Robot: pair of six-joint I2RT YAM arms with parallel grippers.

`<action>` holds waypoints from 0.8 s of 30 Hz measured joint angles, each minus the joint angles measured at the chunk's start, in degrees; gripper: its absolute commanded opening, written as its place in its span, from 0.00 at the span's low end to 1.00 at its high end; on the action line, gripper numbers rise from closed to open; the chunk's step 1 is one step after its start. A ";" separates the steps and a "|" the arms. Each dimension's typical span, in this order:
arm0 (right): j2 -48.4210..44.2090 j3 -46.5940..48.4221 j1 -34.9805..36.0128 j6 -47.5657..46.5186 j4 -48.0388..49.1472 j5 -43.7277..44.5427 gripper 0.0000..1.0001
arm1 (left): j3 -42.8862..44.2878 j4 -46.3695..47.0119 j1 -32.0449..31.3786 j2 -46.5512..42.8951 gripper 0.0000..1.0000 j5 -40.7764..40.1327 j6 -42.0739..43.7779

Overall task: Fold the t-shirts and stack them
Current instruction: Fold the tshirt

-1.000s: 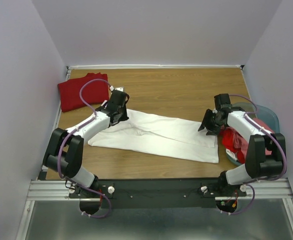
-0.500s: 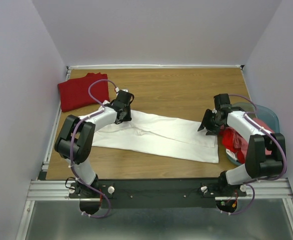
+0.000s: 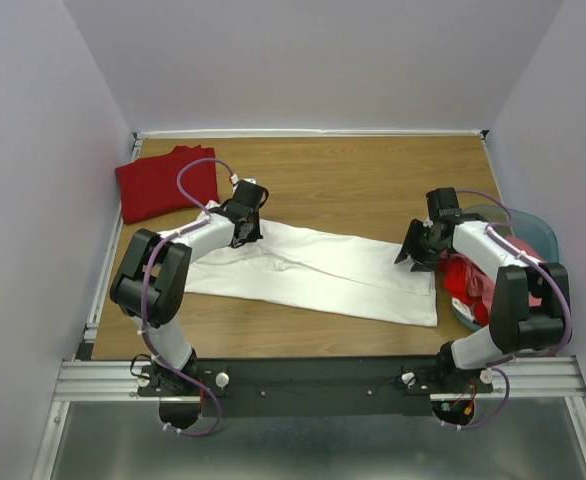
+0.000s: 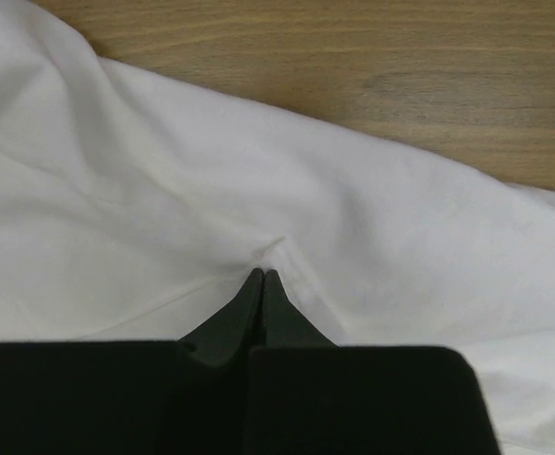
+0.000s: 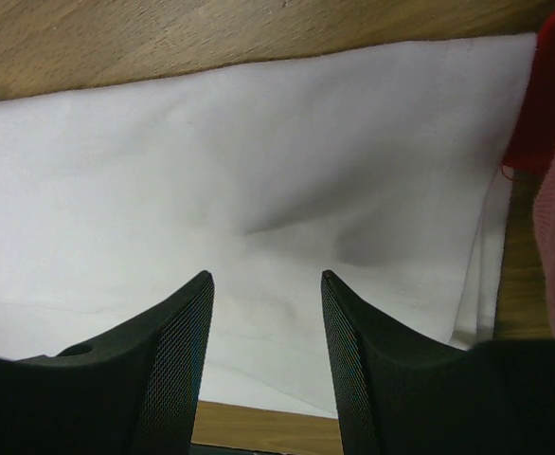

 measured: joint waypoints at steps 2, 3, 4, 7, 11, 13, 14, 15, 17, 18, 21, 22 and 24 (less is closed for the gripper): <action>0.11 0.00 0.04 0.00 0.00 -0.02 0.56 | -0.33 0.00 -0.04 -0.63 0.00 -0.02 -0.11; 0.22 0.00 0.07 -0.02 0.02 -0.04 0.56 | -0.66 0.07 -0.07 -1.07 0.00 -0.04 -0.20; 0.28 0.02 0.11 -0.02 0.02 -0.02 0.56 | -1.20 0.00 -0.15 -1.95 0.00 -0.09 -0.48; 0.66 0.02 0.52 -0.04 0.00 -0.07 0.56 | -3.87 -0.11 -0.90 -6.36 0.00 -0.46 -1.62; 1.36 0.17 1.46 -0.04 0.02 -0.09 0.56 | -6.88 0.04 -2.58 -11.52 0.00 -0.74 -3.48; 1.84 0.26 2.14 -0.07 0.02 -0.09 0.56 | -8.33 -0.07 -3.45 -13.31 0.00 -0.90 -4.39; 1.95 0.28 2.36 -0.07 0.02 -0.09 0.56 | -9.14 -0.17 -3.93 -14.05 0.00 -0.92 -4.94; 2.23 0.35 2.78 -0.04 0.07 -0.09 0.56 | -9.68 -0.37 -4.33 -14.45 0.00 -0.94 -5.35; 2.54 0.42 3.43 -0.04 0.04 -0.09 0.56 | -10.58 -0.83 -5.33 -14.99 0.00 -1.14 -6.56; 2.67 0.44 3.87 -0.04 0.07 -0.09 0.56 | -10.99 -1.31 -5.95 -15.30 0.00 -1.31 -7.21; 2.78 0.44 4.66 -0.04 0.07 -0.09 0.56 | -12.13 -2.25 -7.39 -16.41 0.00 -1.62 -8.92; 2.78 0.44 4.85 -0.02 0.07 -0.09 0.56 | -12.57 -2.82 -7.87 -17.05 0.00 -1.75 -9.60; 2.84 0.46 5.22 -0.02 0.07 -0.09 0.57 | -13.25 -3.98 -8.66 -18.32 0.00 -2.14 -11.10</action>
